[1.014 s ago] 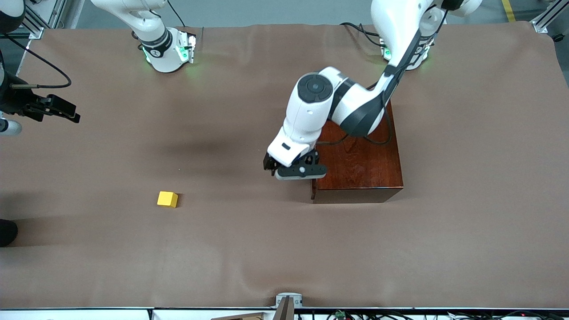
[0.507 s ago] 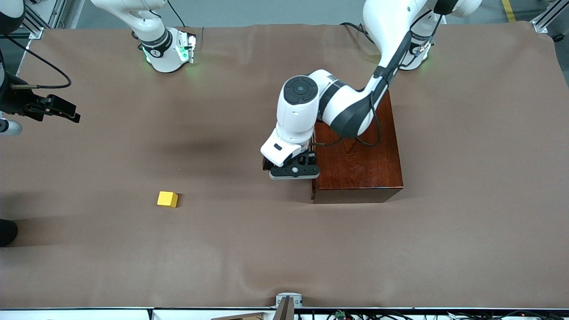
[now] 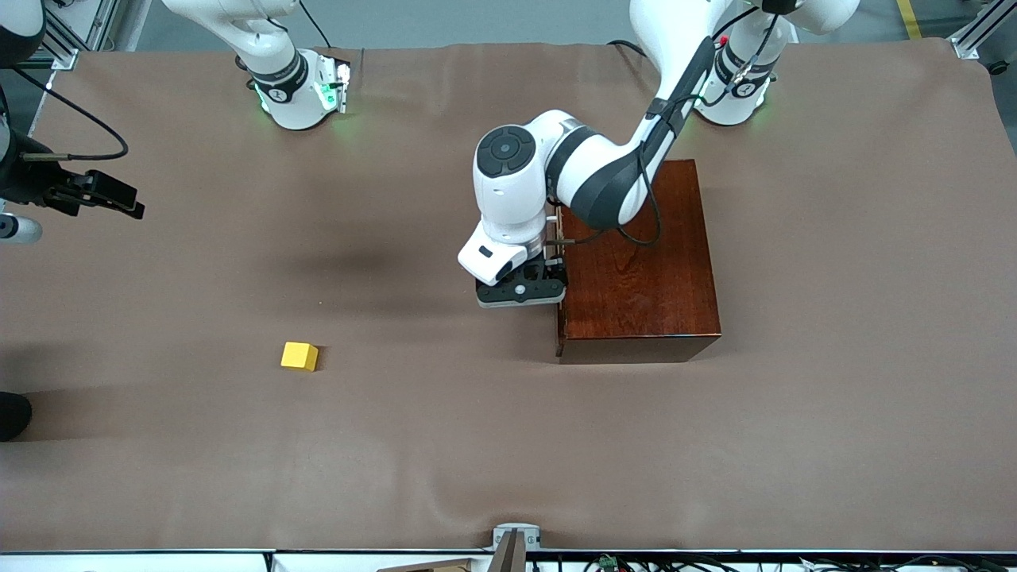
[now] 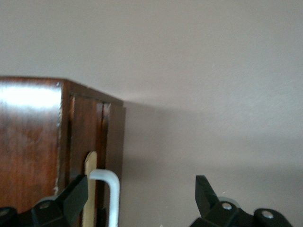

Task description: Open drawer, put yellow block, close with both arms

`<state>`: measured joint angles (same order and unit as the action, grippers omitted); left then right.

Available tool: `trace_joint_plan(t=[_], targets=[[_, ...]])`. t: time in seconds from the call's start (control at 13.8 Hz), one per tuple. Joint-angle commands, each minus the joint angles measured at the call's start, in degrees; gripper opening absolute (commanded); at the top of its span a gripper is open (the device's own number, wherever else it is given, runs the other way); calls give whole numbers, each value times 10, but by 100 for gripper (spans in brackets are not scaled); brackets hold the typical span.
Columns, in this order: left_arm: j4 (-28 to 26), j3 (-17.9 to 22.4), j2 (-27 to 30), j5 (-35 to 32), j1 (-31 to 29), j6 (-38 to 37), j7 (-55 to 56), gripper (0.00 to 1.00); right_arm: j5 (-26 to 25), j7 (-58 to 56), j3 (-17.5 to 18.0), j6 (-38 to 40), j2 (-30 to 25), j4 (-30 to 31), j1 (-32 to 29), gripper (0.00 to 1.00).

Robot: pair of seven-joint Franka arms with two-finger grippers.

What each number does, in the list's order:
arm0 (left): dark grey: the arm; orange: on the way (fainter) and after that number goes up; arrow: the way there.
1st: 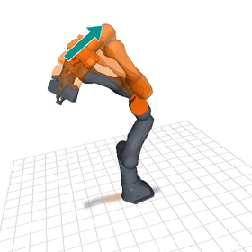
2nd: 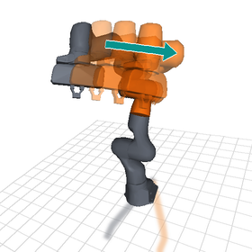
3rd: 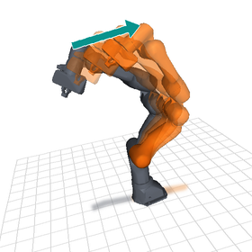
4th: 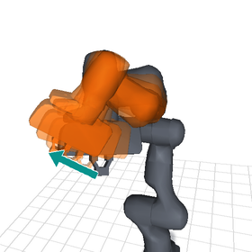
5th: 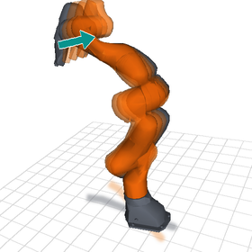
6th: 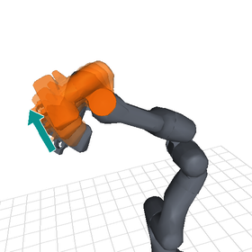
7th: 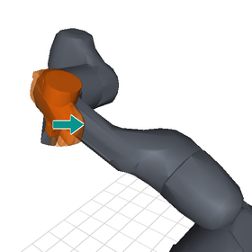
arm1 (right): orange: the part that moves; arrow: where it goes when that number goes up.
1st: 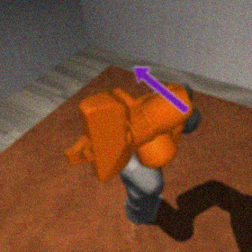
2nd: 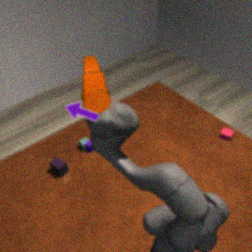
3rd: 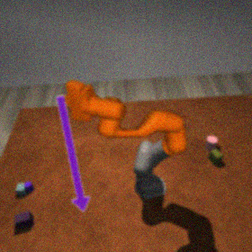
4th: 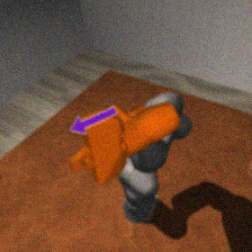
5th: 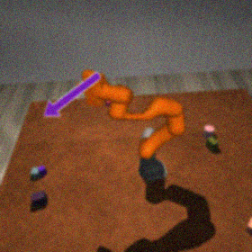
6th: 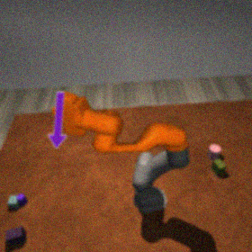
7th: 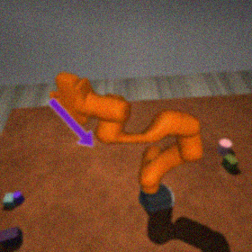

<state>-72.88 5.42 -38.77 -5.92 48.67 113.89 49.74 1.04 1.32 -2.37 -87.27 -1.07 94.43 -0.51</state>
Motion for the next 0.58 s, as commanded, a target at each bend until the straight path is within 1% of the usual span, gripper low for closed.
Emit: trace_joint_plan(t=[0.0,0.22,0.51], targets=[[7,-1,0,-6,13,-48,12,100,0,-2,5,2,-3,4,-9,100],[6,-11,-3,5,22,-63,12,100,0,-2,5,2,-2,4,-10,100],[5,-12,-10,19,32,-72,13,100,0,-2,4,1,-2,6,-11,100]])
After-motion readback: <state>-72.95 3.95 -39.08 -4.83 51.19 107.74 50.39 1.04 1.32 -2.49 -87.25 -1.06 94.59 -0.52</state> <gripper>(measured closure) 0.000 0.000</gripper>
